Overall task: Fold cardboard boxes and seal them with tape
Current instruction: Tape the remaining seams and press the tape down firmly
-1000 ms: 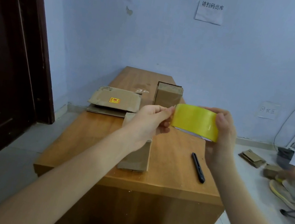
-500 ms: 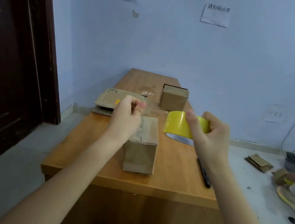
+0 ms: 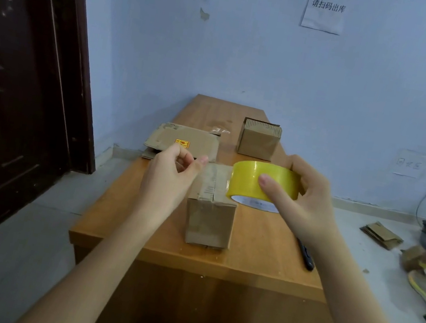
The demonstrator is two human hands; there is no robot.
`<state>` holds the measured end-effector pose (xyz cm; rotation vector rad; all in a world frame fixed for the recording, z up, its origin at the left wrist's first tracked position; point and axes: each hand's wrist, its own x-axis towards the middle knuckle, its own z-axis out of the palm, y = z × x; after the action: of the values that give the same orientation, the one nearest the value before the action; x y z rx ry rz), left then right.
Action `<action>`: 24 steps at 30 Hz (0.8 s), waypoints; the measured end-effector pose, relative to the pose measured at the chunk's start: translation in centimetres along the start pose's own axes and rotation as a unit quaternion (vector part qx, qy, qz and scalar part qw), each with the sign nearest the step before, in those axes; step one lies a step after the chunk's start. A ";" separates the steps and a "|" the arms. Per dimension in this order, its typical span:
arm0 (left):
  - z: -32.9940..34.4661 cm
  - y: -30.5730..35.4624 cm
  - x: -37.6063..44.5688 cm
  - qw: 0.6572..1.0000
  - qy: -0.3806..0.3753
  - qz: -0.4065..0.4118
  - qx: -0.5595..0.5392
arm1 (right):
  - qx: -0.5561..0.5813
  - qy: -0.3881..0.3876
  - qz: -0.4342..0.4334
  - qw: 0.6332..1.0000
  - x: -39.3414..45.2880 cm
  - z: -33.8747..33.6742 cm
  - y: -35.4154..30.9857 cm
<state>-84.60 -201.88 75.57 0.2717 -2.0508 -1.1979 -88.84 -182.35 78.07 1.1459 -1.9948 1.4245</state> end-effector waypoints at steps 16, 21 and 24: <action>-0.2 -2.4 -1.0 0.994 -0.077 -0.048 0.065 | -0.009 0.037 0.052 0.998 -2.0 2.7 0.4; 0.2 -3.1 -1.4 0.990 -0.078 -0.058 0.100 | -0.029 0.015 0.107 0.994 -1.7 2.8 -0.1; -0.2 -3.0 -1.7 0.986 -0.045 -0.060 0.152 | -0.102 -0.001 0.097 0.990 -1.1 2.5 -0.1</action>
<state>-83.80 -202.78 72.31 0.5012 -2.3250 -0.9787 -87.90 -184.25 76.35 0.8865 -2.2444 1.2720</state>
